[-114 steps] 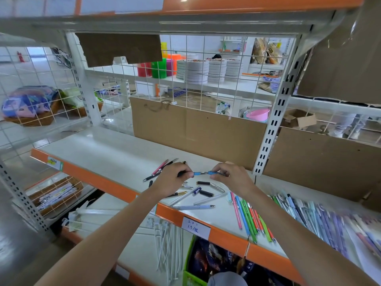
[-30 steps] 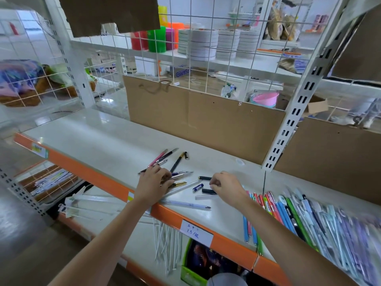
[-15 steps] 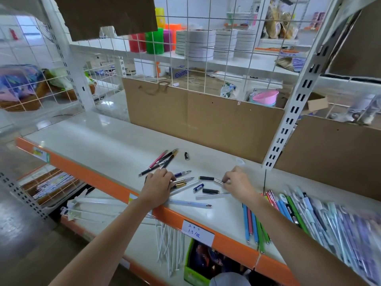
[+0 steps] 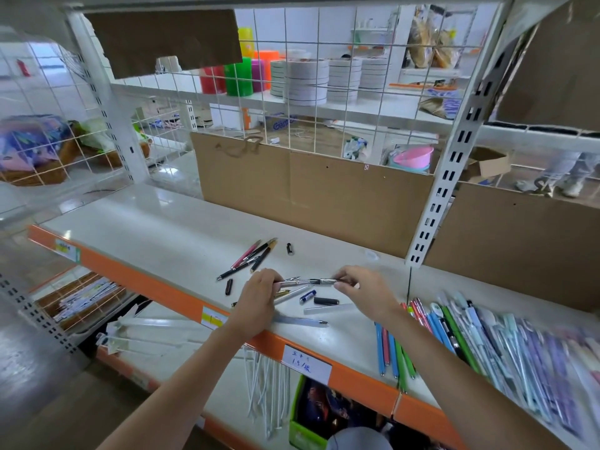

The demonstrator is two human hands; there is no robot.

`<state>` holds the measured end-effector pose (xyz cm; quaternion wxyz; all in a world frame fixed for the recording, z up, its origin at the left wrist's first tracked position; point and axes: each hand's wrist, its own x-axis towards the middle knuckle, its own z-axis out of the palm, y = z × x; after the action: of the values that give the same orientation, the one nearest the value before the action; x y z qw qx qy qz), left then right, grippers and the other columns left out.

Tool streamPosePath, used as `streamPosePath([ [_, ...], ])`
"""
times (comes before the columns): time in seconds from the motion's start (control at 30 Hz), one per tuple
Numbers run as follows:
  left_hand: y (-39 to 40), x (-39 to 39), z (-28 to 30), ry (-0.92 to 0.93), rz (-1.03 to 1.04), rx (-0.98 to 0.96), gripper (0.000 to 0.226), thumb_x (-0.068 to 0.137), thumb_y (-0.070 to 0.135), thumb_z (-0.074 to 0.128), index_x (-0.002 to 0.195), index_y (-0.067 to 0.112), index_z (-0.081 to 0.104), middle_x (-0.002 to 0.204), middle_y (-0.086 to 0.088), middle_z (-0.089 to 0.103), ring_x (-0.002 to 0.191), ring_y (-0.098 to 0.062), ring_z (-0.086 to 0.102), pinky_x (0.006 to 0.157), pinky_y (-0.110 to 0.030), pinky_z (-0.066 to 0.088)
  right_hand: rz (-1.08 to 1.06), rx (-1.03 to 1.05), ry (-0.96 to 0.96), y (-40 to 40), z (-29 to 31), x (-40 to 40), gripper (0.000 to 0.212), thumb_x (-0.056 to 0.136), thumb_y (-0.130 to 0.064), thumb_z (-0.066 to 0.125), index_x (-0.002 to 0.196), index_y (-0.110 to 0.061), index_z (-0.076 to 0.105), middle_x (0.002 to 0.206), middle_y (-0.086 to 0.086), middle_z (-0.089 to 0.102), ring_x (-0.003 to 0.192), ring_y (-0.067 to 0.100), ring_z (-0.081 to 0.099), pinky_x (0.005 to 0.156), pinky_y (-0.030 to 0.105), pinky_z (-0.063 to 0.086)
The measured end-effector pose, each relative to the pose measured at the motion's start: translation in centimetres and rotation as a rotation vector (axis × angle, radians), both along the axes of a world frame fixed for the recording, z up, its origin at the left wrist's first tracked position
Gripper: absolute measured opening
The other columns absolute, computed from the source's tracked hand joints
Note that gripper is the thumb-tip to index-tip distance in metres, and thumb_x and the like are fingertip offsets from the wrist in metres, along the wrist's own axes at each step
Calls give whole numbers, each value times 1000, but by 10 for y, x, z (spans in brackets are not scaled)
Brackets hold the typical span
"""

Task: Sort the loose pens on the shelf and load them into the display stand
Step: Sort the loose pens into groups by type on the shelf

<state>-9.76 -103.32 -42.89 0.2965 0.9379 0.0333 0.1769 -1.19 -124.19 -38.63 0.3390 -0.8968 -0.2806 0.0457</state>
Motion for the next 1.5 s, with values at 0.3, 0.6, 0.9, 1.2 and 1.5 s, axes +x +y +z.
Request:
streamPosePath([
  [0.3,-13,-8,10,-15,-59,-11,34,95,28,29,97,4,54,87,-1,50,80,-18,44,71,-30,36,52,7,-58,3,8,-13,14,91,-19,59,102,-14,68,91,1,63,86,15,53,76,26,38],
  [0.6,-25,-8,15,-16,-99,81,28,94,27,43,82,8,59,69,2,53,62,-15,45,57,-28,33,-55,227,326,6,14,-29,20,92,-16,56,74,-11,64,63,-2,52,57,10,42,56,20,34],
  [0.9,-56,-6,26,-164,-143,-30,17,87,29,63,94,13,66,74,5,59,64,-10,50,61,-28,43,-328,956,964,6,14,-33,22,92,-16,60,71,-9,58,55,3,53,41,6,42,37,13,36],
  [1.2,-35,-11,0,55,-150,56,33,83,43,67,108,21,62,97,10,50,85,-3,44,70,-8,33,-340,146,461,-27,-1,-11,29,95,-23,51,69,-11,57,62,2,60,53,10,50,49,21,36],
  [1.5,-25,-1,-6,162,-28,136,17,90,28,58,104,19,61,102,4,52,94,-11,51,83,-26,47,-218,-291,189,-10,-12,-7,24,90,-13,57,110,-7,45,102,10,50,74,16,51,54,23,40],
])
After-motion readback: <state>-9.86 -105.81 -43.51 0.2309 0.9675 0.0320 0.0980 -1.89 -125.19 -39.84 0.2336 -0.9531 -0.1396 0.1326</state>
